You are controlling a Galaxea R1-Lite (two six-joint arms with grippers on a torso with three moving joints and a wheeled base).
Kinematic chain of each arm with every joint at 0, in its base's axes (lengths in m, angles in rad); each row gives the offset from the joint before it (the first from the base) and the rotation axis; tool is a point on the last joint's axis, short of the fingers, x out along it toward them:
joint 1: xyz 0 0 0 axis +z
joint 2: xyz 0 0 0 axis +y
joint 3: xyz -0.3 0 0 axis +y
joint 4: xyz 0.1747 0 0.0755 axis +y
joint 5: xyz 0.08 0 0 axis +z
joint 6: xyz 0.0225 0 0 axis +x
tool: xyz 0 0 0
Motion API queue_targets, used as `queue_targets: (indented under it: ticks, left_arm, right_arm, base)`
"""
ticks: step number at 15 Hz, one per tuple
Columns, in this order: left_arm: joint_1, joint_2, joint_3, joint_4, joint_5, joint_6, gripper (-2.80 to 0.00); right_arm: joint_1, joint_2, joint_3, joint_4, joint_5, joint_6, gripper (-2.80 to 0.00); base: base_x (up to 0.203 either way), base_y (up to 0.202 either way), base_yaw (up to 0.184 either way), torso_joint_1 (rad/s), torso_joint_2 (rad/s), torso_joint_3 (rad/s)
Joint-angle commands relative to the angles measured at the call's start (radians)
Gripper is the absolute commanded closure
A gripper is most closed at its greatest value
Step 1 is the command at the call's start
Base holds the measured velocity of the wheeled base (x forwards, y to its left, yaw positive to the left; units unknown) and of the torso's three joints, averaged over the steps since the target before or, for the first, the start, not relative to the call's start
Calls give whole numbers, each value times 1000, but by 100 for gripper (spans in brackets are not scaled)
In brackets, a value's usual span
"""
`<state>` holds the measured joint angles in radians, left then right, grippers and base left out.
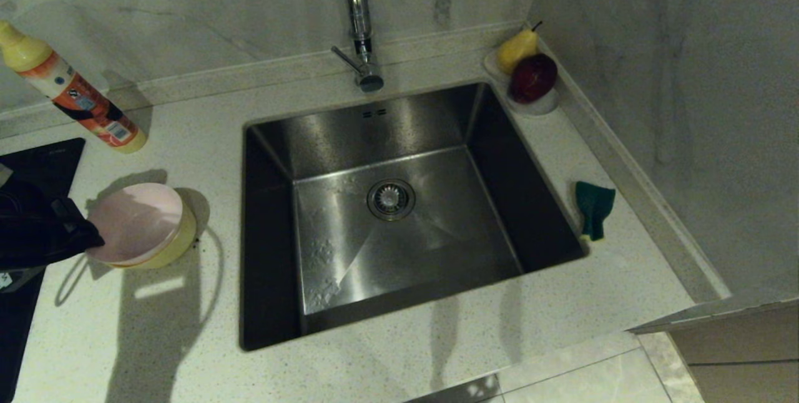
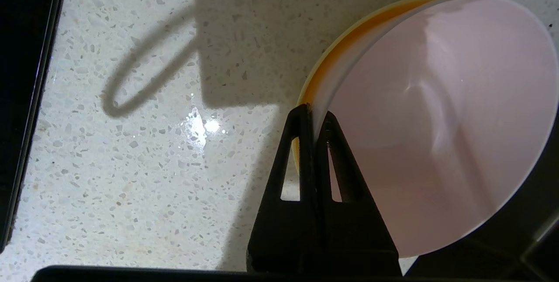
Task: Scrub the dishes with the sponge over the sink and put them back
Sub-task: Place the bowl on the bowl
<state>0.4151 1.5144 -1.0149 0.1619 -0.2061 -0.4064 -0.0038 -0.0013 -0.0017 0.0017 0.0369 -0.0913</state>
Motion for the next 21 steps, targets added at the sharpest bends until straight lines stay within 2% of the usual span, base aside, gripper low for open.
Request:
queue_targets:
  ticks: [1,5,6,11,17,21]
  left_arm:
    - [1,-5,-1,-1,-3,-5,0]
    - [1,-7,7,1,-1,-1,0]
    - [1,-7,9,2,2,3,-280]
    - [1,-13,-9,-6,-1,-2,-280]
    - [7,-81,-137,41,2,-25,-280]
    - [106,-89,-184,52,35,-28,-280]
  right_arm:
    - [1,0,0,0,1,-1,0]
    - [0,0,0,0,1,-1,0]
    - [1,0,0,0,1,-1,0]
    - [-1,0,0,0,0,-1,0]
    - [0,0,0,0,0,-1,0]
    - [1,0,0,0,1,-1,0]
  base:
    - [0,0,0,0,0,0]
    - [0,0,0,0,0,0]
    - [0,0,0,0,0,0]
    - [0,0,0,0,0,0]
    - [0,0,0,0,0,0]
    - [0,0,0,0,0,0]
